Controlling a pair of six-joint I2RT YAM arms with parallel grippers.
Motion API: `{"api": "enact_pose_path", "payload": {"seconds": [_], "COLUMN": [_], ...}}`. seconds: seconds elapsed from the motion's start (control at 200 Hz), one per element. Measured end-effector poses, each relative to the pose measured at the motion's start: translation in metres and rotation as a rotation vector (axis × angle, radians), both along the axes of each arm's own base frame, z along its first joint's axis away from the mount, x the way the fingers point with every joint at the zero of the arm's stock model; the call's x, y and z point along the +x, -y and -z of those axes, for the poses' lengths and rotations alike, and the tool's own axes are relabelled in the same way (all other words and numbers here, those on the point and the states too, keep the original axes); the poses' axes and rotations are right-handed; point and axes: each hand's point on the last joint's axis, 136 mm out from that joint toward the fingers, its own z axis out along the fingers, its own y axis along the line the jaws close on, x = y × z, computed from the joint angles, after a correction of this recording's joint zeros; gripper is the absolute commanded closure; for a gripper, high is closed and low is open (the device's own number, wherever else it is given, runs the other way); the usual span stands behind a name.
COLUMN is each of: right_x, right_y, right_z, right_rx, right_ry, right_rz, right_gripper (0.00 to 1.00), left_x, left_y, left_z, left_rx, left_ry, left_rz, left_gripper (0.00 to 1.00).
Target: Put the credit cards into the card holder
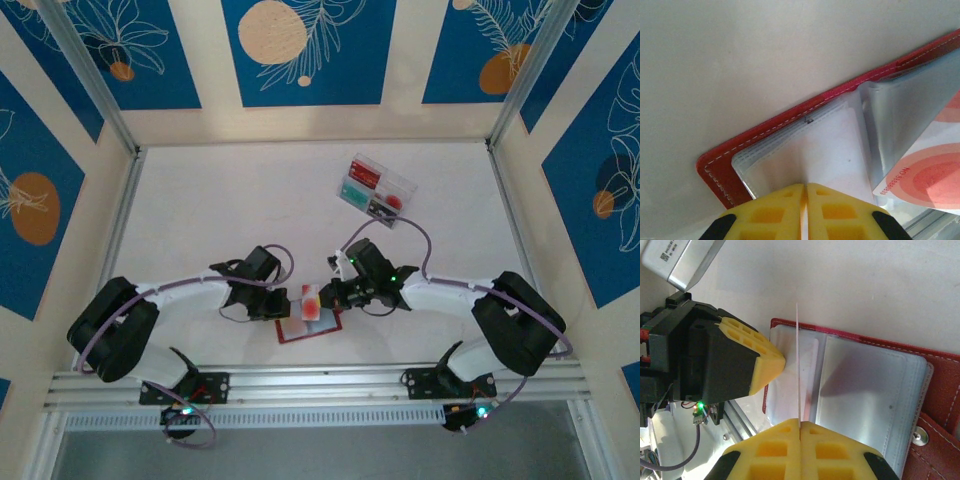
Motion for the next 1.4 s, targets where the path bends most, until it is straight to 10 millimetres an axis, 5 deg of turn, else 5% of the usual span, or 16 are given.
{"api": "enact_pose_path", "payload": {"seconds": [1.12,1.4], "right_x": [-0.012,-0.001], "right_y": [-0.001,0.01], "right_z": [0.013,0.011], "right_rx": [-0.023,-0.029], "right_ry": [-0.035,-0.036], "right_rz": [-0.048,-0.004], "right_gripper": [1.0,1.0], "left_x": [0.0,0.0], "left_y": [0.001,0.001], "left_z": [0.0,0.001], "left_rx": [-0.004,-0.007], "left_ry": [-0.002,0.0], "left_rz": [-0.005,-0.005], "left_gripper": [0.9,0.9]}}
